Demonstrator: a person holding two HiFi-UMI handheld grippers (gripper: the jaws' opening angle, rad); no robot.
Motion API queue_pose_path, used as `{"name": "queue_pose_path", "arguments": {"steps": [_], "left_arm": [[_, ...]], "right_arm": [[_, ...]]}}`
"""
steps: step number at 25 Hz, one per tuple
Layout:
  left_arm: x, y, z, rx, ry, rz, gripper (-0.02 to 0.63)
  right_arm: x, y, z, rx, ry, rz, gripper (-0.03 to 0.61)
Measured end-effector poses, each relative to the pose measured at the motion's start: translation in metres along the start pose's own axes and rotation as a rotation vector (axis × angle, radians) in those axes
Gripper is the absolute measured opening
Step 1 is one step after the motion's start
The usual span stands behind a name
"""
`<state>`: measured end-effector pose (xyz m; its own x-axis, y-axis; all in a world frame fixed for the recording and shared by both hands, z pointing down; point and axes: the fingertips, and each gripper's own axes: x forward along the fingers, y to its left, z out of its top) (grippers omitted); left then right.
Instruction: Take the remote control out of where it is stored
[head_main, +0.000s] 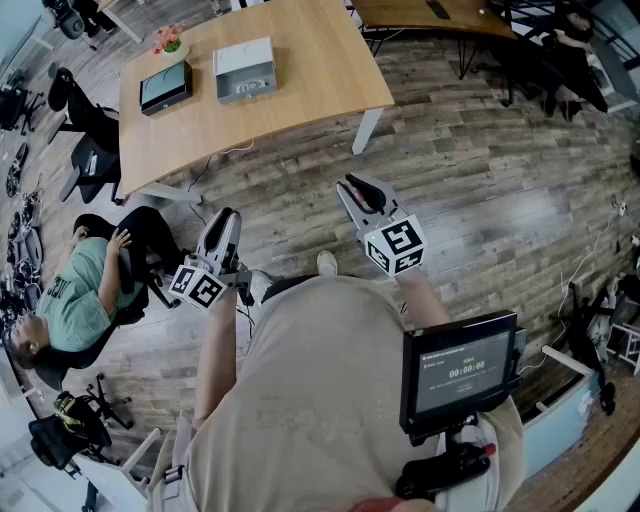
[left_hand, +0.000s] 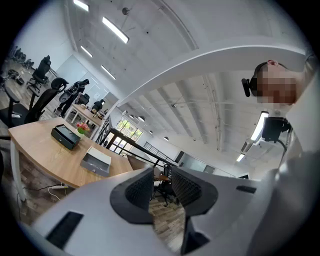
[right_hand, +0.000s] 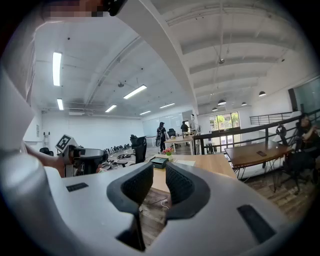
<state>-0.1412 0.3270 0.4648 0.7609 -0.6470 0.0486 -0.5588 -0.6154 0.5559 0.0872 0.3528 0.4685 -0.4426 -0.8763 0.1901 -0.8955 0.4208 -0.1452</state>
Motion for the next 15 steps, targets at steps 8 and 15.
{"name": "queue_pose_path", "arguments": {"steps": [8,15], "left_arm": [[0.006,-0.010,-0.010,0.000,0.004,0.019,0.107],[0.011,-0.022,-0.022,-0.009,0.015,0.031,0.107]], "right_arm": [[-0.016,-0.002,0.003,0.057,-0.043,0.060,0.087],[-0.023,-0.005,-0.008,0.049,-0.034,0.082,0.087]]}}
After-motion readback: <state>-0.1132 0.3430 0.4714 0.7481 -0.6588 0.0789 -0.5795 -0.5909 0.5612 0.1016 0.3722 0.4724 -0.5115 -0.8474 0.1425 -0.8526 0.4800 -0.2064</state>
